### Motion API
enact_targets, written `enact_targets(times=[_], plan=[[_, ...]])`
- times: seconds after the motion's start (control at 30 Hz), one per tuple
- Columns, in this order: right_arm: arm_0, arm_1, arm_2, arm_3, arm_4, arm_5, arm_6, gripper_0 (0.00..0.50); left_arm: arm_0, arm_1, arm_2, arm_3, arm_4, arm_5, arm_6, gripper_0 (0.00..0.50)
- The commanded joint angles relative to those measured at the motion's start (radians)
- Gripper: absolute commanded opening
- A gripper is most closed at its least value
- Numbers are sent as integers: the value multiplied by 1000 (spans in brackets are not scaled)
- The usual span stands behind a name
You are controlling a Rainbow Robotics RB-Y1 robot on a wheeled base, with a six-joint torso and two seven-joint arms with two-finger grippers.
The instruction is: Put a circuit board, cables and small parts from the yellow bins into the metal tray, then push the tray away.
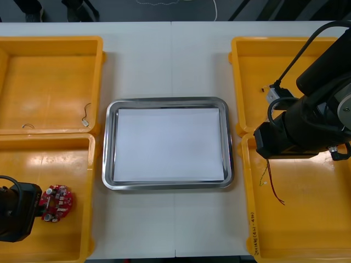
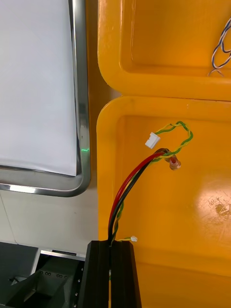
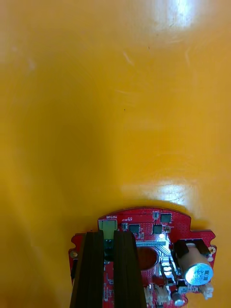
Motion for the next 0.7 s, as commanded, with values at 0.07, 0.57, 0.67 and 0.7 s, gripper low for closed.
enact_targets(times=[0.07, 0.57, 0.67, 0.7], plan=[[-32, 12, 6, -30, -6, 5, 18, 0, 19, 70, 62, -111, 19, 104, -82, 0], [-32, 12, 6, -30, 0, 5, 27, 0, -9, 216, 240, -223, 154, 276, -340, 0], [-32, 12, 6, -30, 1, 5, 30, 0, -18, 259, 272, -223, 206, 308, -424, 0], [-32, 12, 6, -30, 1, 5, 28, 0, -23, 279, 283, -223, 226, 309, -460, 0]])
